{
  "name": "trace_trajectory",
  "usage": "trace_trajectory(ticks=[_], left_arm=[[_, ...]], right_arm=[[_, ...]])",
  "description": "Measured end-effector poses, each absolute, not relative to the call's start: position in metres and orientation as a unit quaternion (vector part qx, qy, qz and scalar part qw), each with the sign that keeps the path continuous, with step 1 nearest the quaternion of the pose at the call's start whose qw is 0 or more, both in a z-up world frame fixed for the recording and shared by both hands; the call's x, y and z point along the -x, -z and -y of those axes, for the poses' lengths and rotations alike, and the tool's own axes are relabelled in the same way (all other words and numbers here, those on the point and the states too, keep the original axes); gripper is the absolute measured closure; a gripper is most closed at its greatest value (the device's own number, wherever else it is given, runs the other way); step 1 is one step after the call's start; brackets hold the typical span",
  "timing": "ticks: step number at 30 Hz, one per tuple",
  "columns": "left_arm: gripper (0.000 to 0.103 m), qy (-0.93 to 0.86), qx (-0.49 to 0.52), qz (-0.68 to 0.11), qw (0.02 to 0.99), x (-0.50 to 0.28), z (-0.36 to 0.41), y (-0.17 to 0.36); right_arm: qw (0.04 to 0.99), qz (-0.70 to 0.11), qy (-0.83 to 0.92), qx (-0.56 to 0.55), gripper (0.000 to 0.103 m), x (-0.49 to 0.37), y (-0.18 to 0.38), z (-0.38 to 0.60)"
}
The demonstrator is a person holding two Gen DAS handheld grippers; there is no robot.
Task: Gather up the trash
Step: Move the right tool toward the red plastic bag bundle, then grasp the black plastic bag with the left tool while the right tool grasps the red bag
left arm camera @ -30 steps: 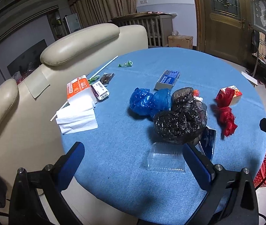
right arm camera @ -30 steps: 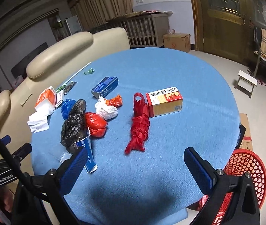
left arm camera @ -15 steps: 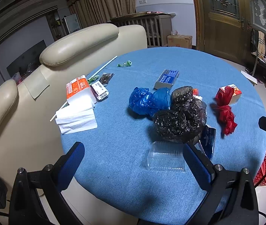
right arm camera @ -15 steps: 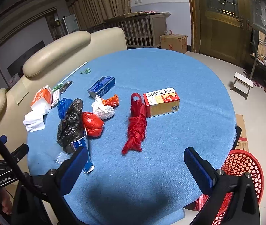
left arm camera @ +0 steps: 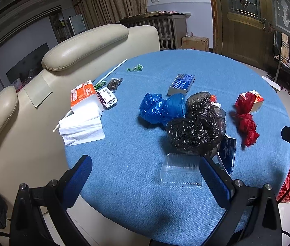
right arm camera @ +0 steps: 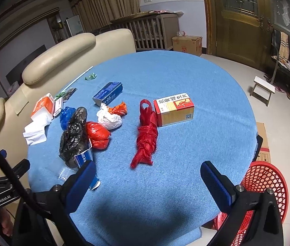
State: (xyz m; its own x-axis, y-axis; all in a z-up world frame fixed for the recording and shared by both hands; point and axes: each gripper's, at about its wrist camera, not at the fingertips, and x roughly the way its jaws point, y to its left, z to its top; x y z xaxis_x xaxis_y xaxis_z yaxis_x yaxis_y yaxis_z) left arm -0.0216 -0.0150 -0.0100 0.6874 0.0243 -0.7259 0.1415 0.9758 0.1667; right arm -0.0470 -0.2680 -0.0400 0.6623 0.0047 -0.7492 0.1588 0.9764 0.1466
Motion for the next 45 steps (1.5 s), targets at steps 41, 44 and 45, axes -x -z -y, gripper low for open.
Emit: trace_trajectory(ticks=[41, 44, 45], left_arm=[[0.063, 0.237, 0.028, -0.513, 0.825, -0.101, 0.057, 0.068], [0.063, 0.238, 0.019, -0.495, 0.836, -0.091, 0.056, 0.056], [0.064, 0.239, 0.016, -0.487, 0.84, -0.087, 0.055, 0.05]], right_arm=[[0.865, -0.47, -0.003, -0.175, 0.065, -0.065, 0.125, 0.29], [0.873, -0.453, -0.009, -0.179, 0.065, -0.047, 0.112, 0.296], [0.875, -0.446, -0.012, -0.189, 0.065, -0.039, 0.107, 0.301]])
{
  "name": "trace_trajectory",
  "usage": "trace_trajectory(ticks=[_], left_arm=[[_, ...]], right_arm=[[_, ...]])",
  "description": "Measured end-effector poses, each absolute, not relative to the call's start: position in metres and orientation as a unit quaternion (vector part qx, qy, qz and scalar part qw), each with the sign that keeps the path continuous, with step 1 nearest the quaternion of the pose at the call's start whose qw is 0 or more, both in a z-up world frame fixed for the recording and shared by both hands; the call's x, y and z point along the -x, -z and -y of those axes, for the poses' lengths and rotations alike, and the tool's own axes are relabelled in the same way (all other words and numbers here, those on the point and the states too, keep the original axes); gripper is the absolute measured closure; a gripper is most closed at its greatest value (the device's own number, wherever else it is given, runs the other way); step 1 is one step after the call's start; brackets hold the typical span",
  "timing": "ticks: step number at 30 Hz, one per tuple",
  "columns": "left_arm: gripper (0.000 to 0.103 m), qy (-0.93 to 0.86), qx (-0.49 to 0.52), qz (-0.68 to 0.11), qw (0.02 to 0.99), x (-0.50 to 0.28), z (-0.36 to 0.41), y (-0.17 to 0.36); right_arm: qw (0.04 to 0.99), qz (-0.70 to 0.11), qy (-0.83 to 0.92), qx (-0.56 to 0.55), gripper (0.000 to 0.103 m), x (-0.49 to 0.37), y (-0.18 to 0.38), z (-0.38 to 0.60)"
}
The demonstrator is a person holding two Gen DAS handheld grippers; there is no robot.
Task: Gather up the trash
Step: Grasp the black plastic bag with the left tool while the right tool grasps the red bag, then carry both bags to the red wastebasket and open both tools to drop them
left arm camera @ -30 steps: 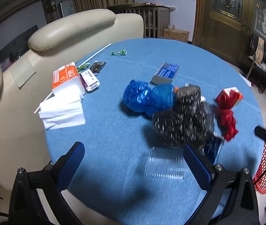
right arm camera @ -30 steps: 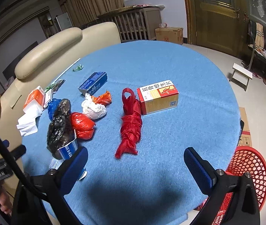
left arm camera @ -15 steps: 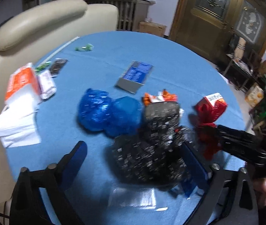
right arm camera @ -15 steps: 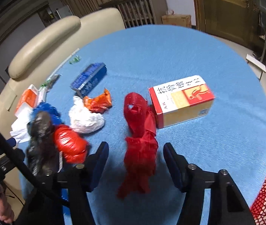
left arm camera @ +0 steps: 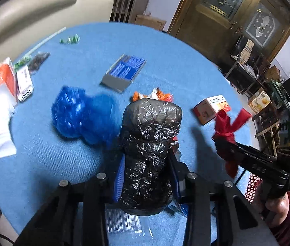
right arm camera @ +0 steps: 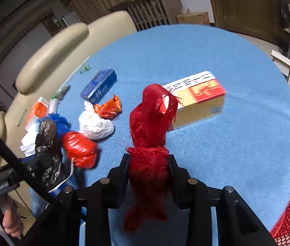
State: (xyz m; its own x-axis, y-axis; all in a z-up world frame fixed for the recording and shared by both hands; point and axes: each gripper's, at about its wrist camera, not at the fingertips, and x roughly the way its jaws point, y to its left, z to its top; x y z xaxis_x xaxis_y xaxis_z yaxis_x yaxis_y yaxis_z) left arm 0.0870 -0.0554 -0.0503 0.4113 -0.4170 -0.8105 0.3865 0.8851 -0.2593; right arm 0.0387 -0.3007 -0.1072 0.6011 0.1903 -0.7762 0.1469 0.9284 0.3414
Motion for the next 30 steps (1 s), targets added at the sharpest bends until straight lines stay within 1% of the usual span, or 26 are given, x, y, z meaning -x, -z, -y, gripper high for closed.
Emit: trace_trajectory(ticks=[3, 6, 10, 14, 17, 22, 24, 29, 30], left_arm=[[0.064, 0.239, -0.002, -0.457, 0.857, -0.074, 0.057, 0.029], [0.064, 0.253, -0.026, -0.421, 0.871, -0.054, 0.066, 0.001], [0.063, 0.309, -0.068, -0.389, 0.865, -0.021, 0.103, -0.028], [0.063, 0.373, -0.102, -0.384, 0.838, 0.008, 0.152, -0.036], [0.063, 0.421, -0.124, -0.402, 0.804, 0.027, 0.198, -0.031], [0.063, 0.462, -0.18, -0.443, 0.747, 0.057, 0.281, 0.005], [0.063, 0.472, -0.191, -0.456, 0.73, 0.075, 0.303, 0.011], [0.062, 0.476, -0.221, -0.49, 0.697, 0.088, 0.351, 0.049], [0.06, 0.474, -0.228, -0.492, 0.694, 0.089, 0.358, 0.056]], right_arm=[[0.879, -0.427, -0.017, -0.212, 0.065, -0.015, 0.094, 0.315], [0.89, -0.404, -0.009, -0.213, 0.065, 0.015, 0.077, 0.327], [0.899, -0.381, 0.014, -0.216, 0.065, 0.063, 0.058, 0.353], [0.898, -0.375, 0.052, -0.224, 0.065, 0.114, 0.055, 0.382], [0.889, -0.374, 0.093, -0.245, 0.065, 0.158, 0.063, 0.414], [0.867, -0.375, 0.153, -0.291, 0.065, 0.211, 0.088, 0.463], [0.855, -0.374, 0.168, -0.319, 0.064, 0.233, 0.101, 0.483], [0.838, -0.37, 0.178, -0.36, 0.063, 0.26, 0.125, 0.51], [0.835, -0.369, 0.179, -0.368, 0.063, 0.262, 0.131, 0.513]])
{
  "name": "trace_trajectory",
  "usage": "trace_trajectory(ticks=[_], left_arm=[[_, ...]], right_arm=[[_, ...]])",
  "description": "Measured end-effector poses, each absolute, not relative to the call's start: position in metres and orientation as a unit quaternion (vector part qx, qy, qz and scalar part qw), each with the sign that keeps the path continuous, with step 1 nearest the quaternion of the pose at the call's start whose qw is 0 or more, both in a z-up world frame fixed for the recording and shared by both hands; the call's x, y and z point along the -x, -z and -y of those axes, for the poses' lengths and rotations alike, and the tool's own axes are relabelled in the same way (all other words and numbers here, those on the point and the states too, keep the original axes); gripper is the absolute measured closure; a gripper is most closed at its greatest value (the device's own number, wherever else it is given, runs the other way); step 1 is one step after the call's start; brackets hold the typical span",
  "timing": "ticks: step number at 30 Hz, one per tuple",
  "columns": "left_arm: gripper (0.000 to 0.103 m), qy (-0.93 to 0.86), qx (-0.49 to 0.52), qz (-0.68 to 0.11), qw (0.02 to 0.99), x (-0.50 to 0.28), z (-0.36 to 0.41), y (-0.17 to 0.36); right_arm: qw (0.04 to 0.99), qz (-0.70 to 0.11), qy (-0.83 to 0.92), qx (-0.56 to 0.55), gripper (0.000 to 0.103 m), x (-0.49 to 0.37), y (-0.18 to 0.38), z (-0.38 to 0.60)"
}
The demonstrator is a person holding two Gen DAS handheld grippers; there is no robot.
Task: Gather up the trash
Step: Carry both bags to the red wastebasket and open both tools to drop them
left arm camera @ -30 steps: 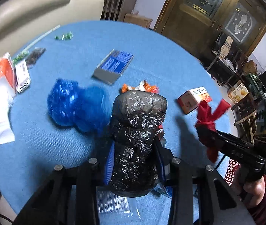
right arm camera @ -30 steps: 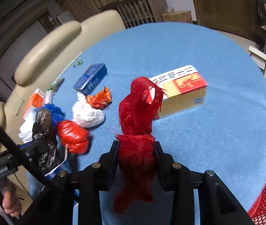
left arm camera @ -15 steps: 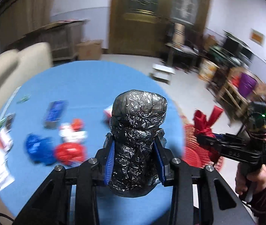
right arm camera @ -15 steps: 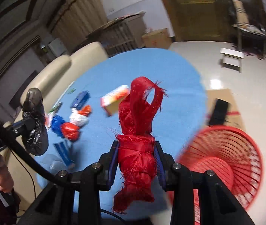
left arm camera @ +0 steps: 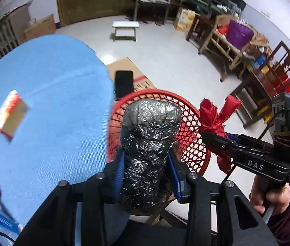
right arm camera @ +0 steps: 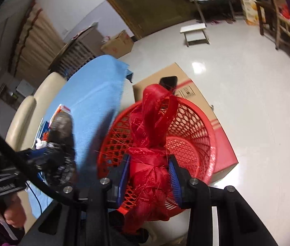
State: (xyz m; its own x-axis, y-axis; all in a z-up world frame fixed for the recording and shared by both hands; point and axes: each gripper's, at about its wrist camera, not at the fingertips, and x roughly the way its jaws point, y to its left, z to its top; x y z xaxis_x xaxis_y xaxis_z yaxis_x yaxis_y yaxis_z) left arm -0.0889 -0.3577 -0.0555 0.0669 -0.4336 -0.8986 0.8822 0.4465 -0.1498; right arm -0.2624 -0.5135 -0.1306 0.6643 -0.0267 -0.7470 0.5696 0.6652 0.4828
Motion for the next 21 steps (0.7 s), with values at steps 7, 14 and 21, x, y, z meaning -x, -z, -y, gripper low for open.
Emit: trace_trajectory(ticks=[7, 14, 21], left_arm=[[0.044, 0.461, -0.255, -0.494, 0.691, 0.093, 0.37, 0.074], [0.039, 0.449, -0.256, -0.449, 0.729, 0.089, 0.321, 0.045], [0.039, 0.378, -0.199, -0.438, 0.791, 0.065, 0.206, 0.016]], right_arm=[[0.815, -0.374, 0.168, -0.41, 0.041, 0.262, 0.153, 0.521], [0.829, -0.354, 0.169, -0.398, 0.041, 0.255, 0.138, 0.518], [0.851, -0.368, 0.128, -0.351, 0.041, 0.204, 0.108, 0.48]])
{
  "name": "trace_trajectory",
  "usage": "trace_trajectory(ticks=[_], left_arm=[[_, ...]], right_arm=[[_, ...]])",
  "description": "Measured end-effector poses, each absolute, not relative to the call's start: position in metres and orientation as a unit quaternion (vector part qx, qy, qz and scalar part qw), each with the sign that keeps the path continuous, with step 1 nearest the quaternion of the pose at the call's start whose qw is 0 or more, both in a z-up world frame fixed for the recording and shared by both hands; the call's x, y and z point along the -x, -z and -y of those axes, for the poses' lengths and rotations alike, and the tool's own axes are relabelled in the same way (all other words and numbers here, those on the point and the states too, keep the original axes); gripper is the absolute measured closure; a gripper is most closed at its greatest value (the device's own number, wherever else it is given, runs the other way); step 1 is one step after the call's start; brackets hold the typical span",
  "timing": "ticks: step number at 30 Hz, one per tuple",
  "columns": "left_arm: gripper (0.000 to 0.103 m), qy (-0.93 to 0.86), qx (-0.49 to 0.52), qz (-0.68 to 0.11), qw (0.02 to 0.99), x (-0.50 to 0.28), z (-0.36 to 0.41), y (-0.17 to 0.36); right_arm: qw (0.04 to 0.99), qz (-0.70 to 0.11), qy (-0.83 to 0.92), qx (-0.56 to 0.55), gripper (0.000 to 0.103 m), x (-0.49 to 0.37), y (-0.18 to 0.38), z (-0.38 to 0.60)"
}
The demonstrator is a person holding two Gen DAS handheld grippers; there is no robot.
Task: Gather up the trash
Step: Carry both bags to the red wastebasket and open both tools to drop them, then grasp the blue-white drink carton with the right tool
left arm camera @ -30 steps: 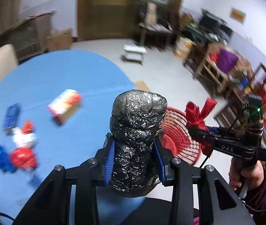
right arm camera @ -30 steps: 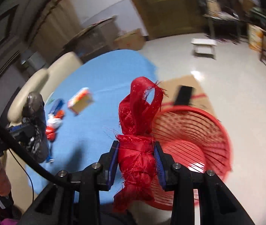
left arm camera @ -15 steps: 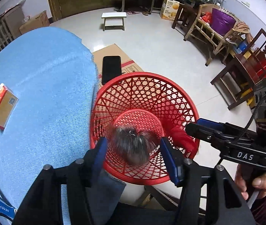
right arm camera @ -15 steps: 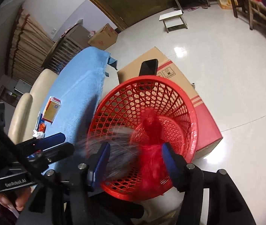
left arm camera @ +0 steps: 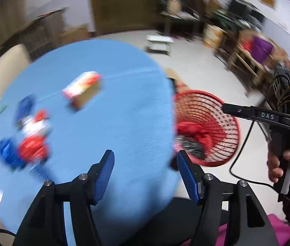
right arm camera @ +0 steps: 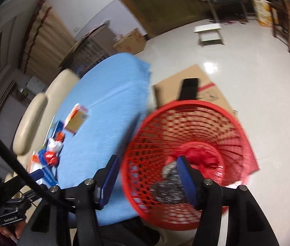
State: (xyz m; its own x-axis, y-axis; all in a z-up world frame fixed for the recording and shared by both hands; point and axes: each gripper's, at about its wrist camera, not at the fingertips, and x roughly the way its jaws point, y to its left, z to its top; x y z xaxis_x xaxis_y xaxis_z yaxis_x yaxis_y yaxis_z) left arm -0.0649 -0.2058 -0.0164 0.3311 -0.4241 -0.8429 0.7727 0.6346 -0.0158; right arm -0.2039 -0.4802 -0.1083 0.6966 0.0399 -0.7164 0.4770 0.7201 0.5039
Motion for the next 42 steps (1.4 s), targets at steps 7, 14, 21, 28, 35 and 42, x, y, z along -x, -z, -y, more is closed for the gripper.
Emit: trace_trajectory(ticks=[7, 14, 21, 28, 35, 42], left_arm=[[0.032, 0.239, -0.117, -0.452, 0.851, 0.034, 0.053, 0.017], [0.032, 0.122, -0.034, -0.492, 0.861, 0.009, -0.063, 0.047], [0.031, 0.133, 0.005, -0.496, 0.858, 0.005, -0.074, 0.059], [0.031, 0.167, 0.012, -0.502, 0.849, -0.007, -0.056, 0.069], [0.031, 0.214, -0.02, -0.505, 0.836, -0.032, -0.031, 0.083], [0.028, 0.291, -0.029, -0.502, 0.814, -0.052, -0.012, 0.09]], right_arm=[[0.871, -0.4, 0.036, -0.282, 0.041, 0.121, 0.086, 0.401], [0.855, -0.435, -0.113, -0.257, 0.041, 0.035, 0.076, 0.296], [0.829, -0.473, -0.183, -0.237, 0.041, -0.017, 0.087, 0.215], [0.792, -0.526, -0.144, -0.273, 0.064, -0.046, 0.135, 0.203], [0.801, -0.512, -0.135, -0.278, 0.076, -0.03, 0.13, 0.224], [0.808, -0.49, -0.112, -0.308, 0.076, 0.003, 0.119, 0.269]])
